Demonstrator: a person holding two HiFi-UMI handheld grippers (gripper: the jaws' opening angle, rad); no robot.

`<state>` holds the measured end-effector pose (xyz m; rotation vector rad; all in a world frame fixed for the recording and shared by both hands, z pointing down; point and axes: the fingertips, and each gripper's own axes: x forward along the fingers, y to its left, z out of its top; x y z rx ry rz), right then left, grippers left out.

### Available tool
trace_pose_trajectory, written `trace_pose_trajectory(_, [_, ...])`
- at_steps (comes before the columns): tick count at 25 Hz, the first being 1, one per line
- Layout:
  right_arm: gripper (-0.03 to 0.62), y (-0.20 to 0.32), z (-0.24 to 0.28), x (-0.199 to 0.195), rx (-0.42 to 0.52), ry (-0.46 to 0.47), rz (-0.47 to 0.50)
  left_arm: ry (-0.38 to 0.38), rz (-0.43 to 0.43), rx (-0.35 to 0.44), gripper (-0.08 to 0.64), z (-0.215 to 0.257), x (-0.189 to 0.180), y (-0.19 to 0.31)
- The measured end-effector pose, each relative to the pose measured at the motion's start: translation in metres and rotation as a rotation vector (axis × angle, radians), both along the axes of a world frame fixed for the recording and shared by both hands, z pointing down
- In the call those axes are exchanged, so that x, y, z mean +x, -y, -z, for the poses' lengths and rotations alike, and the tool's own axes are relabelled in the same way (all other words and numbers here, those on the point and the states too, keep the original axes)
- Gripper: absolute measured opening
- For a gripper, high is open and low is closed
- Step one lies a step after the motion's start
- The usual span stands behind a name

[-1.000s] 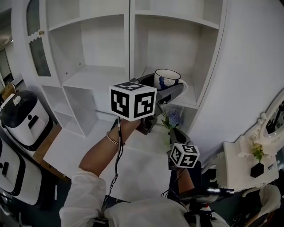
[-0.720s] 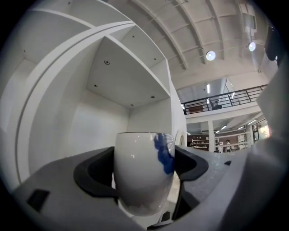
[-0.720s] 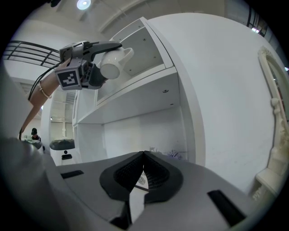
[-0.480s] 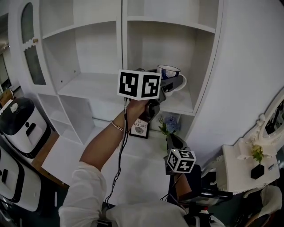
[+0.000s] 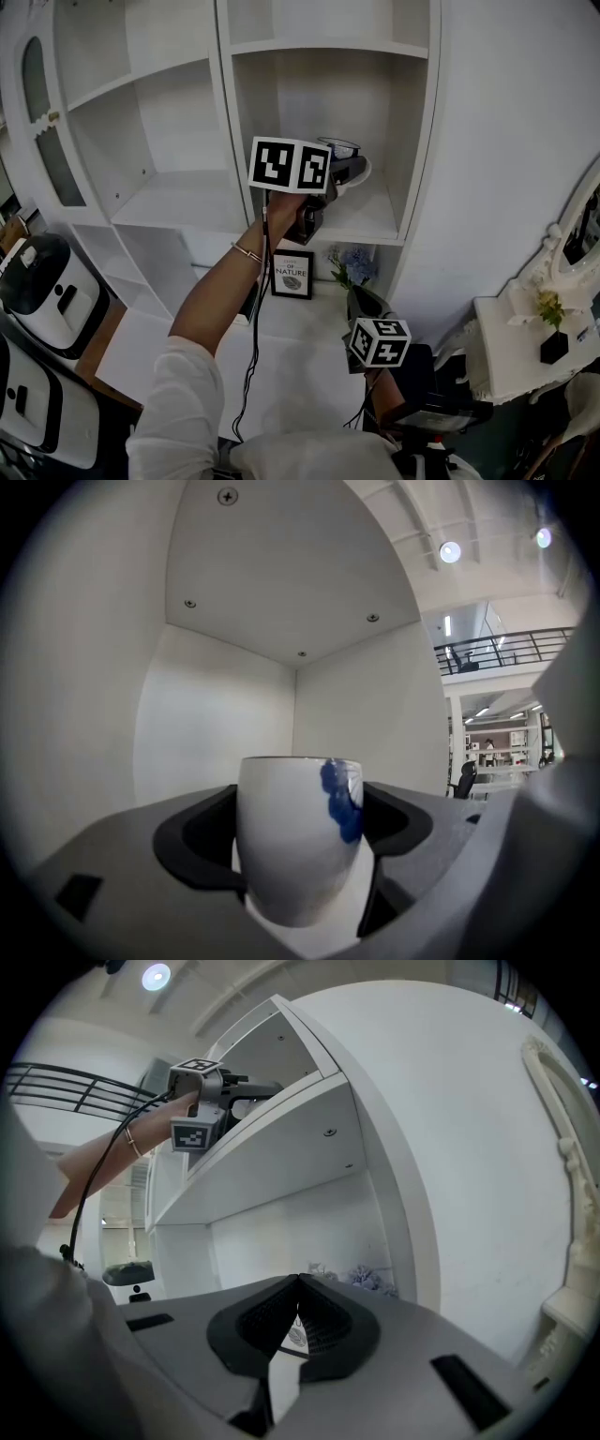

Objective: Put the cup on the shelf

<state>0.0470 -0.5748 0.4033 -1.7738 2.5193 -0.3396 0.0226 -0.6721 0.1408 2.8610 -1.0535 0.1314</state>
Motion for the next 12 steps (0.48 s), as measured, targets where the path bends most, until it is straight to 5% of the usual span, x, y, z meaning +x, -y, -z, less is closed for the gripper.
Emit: trace_pose_trajectory(12, [0.021, 0.007, -0.005, -0.002, -0.014, -0.026, 0.018, 0.101, -0.008, -0.024, 0.393, -0.012, 0.022, 0.038])
